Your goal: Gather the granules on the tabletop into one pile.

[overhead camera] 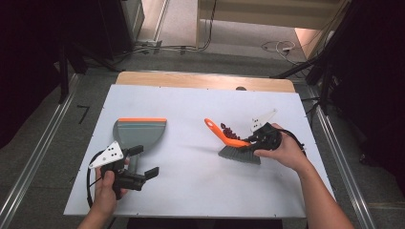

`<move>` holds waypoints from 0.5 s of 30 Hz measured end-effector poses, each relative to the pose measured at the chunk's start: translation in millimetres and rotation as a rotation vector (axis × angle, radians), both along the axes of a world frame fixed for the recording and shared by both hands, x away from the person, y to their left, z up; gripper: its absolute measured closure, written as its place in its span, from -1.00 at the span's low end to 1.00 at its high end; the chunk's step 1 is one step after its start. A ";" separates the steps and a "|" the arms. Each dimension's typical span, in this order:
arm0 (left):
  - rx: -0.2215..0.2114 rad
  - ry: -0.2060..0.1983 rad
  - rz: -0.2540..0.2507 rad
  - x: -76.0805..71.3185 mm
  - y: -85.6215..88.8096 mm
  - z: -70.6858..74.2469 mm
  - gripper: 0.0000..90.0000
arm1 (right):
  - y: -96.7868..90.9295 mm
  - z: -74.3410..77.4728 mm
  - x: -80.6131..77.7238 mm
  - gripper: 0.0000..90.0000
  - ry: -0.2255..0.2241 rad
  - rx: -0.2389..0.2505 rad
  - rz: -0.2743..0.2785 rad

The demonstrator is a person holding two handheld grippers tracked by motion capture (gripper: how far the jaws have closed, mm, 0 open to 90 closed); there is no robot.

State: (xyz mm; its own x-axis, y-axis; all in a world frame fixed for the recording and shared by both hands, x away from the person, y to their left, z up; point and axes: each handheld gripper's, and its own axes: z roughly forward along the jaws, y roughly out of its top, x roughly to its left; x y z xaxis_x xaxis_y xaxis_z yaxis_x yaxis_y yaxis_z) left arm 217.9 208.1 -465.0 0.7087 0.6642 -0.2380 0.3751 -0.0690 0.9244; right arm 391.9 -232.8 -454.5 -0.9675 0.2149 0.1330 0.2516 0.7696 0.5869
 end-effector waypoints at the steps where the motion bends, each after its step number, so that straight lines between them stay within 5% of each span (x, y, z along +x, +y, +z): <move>1: 0.001 -0.001 -0.001 0.0 0.0 0.0 -0.99 | 0.9 0.2 2.9 0.51 0.004 -0.002 0.001; 15: 0.006 0.002 -0.001 0.6 0.0 -0.7 -0.99 | 9.5 3.8 24.8 0.51 -0.041 -0.016 0.005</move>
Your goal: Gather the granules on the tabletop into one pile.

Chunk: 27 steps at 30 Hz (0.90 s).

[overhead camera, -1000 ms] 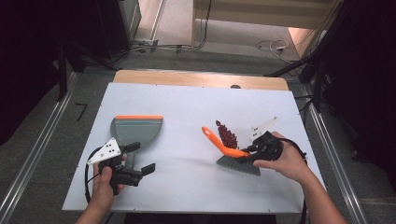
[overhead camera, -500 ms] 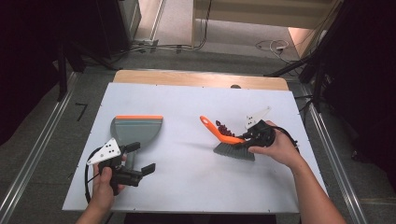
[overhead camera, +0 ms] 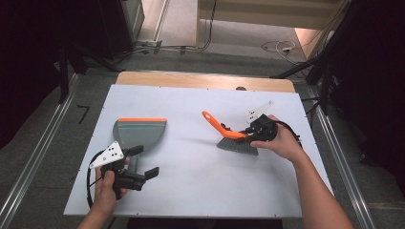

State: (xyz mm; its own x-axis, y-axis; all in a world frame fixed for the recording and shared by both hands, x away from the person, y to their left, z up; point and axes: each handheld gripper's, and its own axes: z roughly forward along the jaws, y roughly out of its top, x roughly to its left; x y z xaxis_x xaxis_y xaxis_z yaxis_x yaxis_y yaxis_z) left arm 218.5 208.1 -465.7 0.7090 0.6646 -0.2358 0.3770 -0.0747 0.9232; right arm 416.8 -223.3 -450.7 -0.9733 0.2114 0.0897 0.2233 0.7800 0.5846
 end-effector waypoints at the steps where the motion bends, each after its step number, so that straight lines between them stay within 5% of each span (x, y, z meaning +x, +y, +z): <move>1: 0.000 0.001 0.001 0.1 0.0 0.0 -0.99 | 0.4 0.2 0.6 0.51 -0.007 0.001 0.005; 17: 0.000 0.001 0.000 0.2 0.1 -0.2 -0.99 | 4.0 0.8 15.1 0.51 -0.036 -0.003 -0.031; 27: -0.002 0.000 0.000 0.0 0.5 0.0 -0.99 | 8.1 6.7 6.5 0.52 -0.025 -0.020 -0.029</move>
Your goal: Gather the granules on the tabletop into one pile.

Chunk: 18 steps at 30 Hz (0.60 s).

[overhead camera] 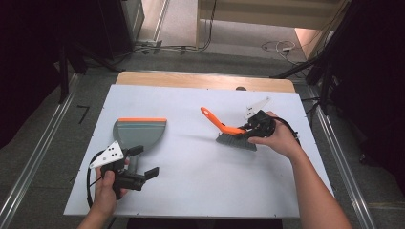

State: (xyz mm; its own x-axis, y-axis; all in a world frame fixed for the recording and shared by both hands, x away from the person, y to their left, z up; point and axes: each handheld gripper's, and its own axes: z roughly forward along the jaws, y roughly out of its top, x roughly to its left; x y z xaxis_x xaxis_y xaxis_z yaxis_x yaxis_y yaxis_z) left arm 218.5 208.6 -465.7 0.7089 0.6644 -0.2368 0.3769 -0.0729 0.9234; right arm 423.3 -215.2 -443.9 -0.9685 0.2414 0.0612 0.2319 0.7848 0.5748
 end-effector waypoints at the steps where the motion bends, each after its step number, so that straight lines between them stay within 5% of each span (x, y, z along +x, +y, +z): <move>1: -0.001 0.000 0.001 0.0 0.0 0.1 -0.99 | 0.3 1.5 -1.9 0.52 0.001 -0.003 -0.002; 10: -0.002 -0.002 0.004 -0.4 0.3 0.9 -0.99 | -6.8 20.5 -24.3 0.52 -0.045 0.073 -0.065; 18: -0.004 -0.005 0.003 -0.4 0.0 0.7 -0.99 | -23.0 31.8 -47.4 0.52 -0.061 0.153 -0.252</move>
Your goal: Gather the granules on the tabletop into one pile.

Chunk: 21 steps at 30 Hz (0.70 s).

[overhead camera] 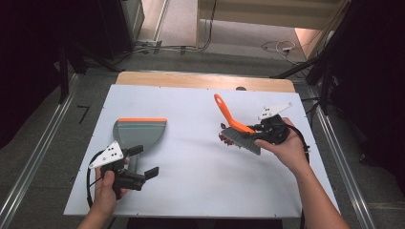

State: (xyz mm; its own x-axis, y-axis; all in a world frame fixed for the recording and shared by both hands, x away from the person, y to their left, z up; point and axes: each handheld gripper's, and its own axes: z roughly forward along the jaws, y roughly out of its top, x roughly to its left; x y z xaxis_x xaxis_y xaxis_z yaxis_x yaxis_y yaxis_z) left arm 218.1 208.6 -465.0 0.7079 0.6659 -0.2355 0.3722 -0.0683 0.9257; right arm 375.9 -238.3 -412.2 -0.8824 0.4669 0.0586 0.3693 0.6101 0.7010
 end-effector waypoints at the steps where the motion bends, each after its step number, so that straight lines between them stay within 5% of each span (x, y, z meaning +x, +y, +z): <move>1: 0.001 -0.001 0.001 0.0 0.1 0.0 -0.99 | -2.8 0.8 -2.9 0.52 -0.004 0.011 -0.020; 11: 0.004 -0.013 0.012 -0.7 0.5 0.5 -0.99 | -39.4 0.2 -37.8 0.52 0.025 0.128 -0.177; 21: -0.004 -0.042 0.035 -3.6 3.4 2.1 -0.99 | -76.7 -19.4 -72.7 0.52 0.025 0.222 -0.285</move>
State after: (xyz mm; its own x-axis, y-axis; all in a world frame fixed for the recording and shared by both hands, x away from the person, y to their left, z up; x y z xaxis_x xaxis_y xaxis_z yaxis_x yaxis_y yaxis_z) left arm 214.5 212.0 -462.9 0.6938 0.6893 -0.2088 0.3350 -0.0522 0.9408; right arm 303.2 -315.0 -431.6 -0.7159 0.6673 0.2056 0.5210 0.3144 0.7935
